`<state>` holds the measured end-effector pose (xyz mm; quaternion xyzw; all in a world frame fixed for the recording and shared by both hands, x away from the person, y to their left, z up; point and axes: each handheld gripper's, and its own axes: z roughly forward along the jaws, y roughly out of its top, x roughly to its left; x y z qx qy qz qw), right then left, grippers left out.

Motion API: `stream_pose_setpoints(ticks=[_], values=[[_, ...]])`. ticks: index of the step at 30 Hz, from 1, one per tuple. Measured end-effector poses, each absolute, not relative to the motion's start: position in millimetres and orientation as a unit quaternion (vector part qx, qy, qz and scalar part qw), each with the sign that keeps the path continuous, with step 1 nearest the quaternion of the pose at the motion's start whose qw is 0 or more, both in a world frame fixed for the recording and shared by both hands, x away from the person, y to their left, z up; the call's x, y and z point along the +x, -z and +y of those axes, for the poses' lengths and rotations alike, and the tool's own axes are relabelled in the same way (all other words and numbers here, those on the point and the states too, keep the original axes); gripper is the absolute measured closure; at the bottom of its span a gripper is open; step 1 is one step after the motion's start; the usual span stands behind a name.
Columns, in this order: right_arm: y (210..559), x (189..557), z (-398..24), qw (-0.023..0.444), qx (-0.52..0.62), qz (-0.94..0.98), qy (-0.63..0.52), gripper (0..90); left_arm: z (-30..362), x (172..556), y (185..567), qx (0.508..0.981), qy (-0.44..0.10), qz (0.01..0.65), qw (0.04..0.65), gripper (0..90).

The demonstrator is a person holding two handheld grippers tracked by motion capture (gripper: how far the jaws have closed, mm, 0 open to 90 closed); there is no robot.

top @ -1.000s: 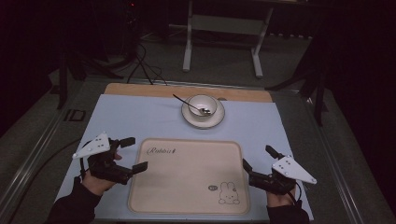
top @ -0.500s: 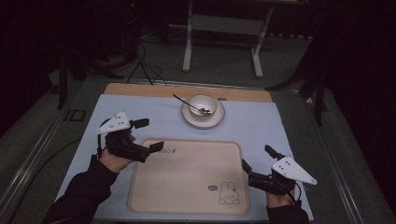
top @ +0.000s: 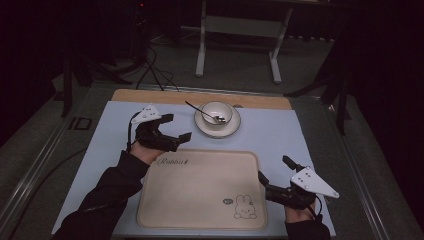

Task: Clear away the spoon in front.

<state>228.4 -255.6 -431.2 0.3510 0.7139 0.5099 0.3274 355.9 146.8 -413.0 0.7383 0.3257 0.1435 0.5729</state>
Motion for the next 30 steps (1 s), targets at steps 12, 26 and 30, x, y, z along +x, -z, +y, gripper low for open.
stream_pose_setpoints(ticks=[12, 26, 30], values=[[431, 228, -255, 0.326, 0.349, 0.715, -0.511, 10.6, 136, 393, 432, 0.72, -0.16, 0.37, 0.565, 1.2], [432, 227, -256, 0.322, 0.35, 0.717, -0.51, 10.6, 134, 433, 456, 0.677, -0.148, 0.443, 0.569, 3.2], [433, 228, -256, 0.321, 0.35, 0.718, -0.509, 10.6, 131, 442, 464, 0.672, -0.148, 0.463, 0.56, 4.9]])
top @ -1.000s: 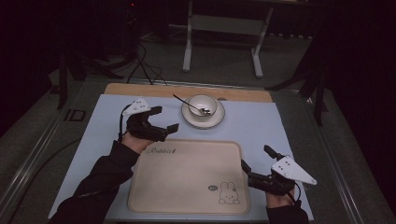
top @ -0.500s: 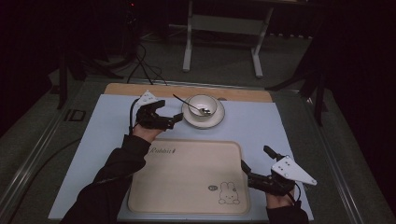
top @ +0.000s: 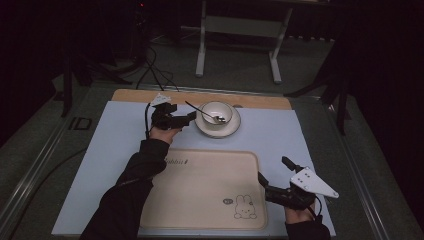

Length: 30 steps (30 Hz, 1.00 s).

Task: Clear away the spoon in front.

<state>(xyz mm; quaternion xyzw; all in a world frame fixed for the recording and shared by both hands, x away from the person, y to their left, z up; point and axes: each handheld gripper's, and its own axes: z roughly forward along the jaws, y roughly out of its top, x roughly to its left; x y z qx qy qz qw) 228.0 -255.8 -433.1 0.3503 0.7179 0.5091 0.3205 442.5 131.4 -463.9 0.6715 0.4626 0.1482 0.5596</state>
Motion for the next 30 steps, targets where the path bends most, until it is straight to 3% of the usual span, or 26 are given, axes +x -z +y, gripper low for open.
stream_pose_setpoints(ticks=[16, 30], values=[[435, 230, -257, 0.314, 0.353, 0.72, -0.509, 10.6, 119, 476, 480, 0.622, -0.129, 0.552, 0.54, 28.5], [435, 231, -257, 0.31, 0.355, 0.721, -0.508, 10.6, 107, 485, 490, 0.586, -0.107, 0.586, 0.55, 51.6]])
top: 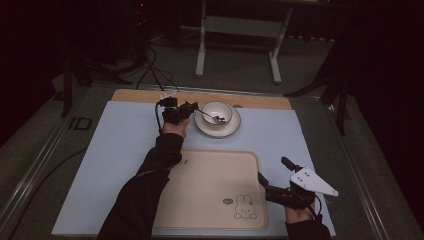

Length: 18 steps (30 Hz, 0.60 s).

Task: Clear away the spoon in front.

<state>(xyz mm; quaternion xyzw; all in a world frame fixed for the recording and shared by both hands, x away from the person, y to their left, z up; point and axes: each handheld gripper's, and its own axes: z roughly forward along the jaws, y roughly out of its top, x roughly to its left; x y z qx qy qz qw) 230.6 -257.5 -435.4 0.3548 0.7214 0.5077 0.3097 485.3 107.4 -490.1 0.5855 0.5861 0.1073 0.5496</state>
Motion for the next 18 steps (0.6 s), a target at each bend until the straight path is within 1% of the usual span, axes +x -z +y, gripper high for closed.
stream_pose_setpoints(ticks=[6, 15, 18], values=[[435.3, 230.7, -258.1, 0.309, 0.354, 0.722, -0.508, 10.6, 102.4, 486.5, 494.4, 0.575, -0.106, 0.594, 0.552, 63.9], [435.2, 230.6, -258.5, 0.308, 0.355, 0.721, -0.51, 10.7, 100.0, 483.5, 489.9, 0.557, -0.114, 0.598, 0.565, 82.8], [435.2, 230.6, -258.5, 0.308, 0.354, 0.721, -0.51, 10.7, 100.3, 482.1, 487.2, 0.553, -0.117, 0.594, 0.573, 85.9]])
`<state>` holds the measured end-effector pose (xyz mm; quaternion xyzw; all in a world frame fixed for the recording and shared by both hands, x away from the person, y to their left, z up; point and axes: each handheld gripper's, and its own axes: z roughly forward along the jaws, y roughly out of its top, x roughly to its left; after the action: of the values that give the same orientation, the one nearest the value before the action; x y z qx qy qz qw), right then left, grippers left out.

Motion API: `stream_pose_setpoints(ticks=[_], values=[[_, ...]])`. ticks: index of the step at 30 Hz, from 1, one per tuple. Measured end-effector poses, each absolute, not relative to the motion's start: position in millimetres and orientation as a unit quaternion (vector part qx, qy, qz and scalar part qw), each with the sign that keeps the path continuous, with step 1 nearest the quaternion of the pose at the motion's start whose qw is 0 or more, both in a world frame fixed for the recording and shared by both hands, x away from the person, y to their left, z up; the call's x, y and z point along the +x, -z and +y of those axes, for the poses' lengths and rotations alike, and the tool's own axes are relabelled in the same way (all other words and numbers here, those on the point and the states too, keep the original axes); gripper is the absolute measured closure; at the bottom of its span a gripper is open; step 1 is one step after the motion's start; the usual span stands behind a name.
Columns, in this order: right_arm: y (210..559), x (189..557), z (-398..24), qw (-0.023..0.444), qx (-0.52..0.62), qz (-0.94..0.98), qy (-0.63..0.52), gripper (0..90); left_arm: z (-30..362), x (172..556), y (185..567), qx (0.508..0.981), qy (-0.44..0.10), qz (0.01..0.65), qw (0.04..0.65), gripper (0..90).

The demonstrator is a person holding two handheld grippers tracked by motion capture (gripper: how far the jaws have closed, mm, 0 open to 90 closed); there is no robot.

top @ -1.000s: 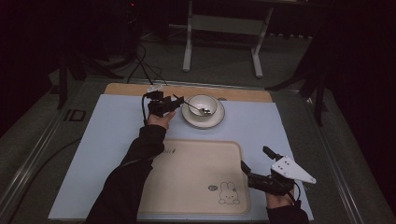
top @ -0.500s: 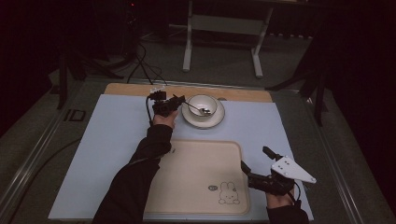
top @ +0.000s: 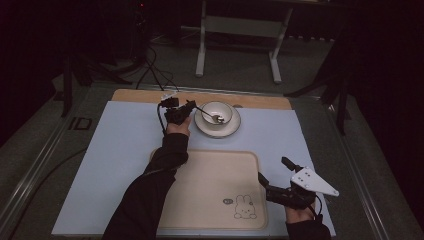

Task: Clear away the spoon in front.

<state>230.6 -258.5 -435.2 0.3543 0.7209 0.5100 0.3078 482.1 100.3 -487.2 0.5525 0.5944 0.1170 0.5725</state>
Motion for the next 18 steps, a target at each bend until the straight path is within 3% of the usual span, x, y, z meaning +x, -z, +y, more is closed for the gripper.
stream_pose_setpoints(ticks=[18], values=[[435, 231, -259, 0.31, 0.353, 0.719, -0.513, 10.7, 79, 478, 456, 0.581, -0.145, 0.553, 0.579, 89.5]])
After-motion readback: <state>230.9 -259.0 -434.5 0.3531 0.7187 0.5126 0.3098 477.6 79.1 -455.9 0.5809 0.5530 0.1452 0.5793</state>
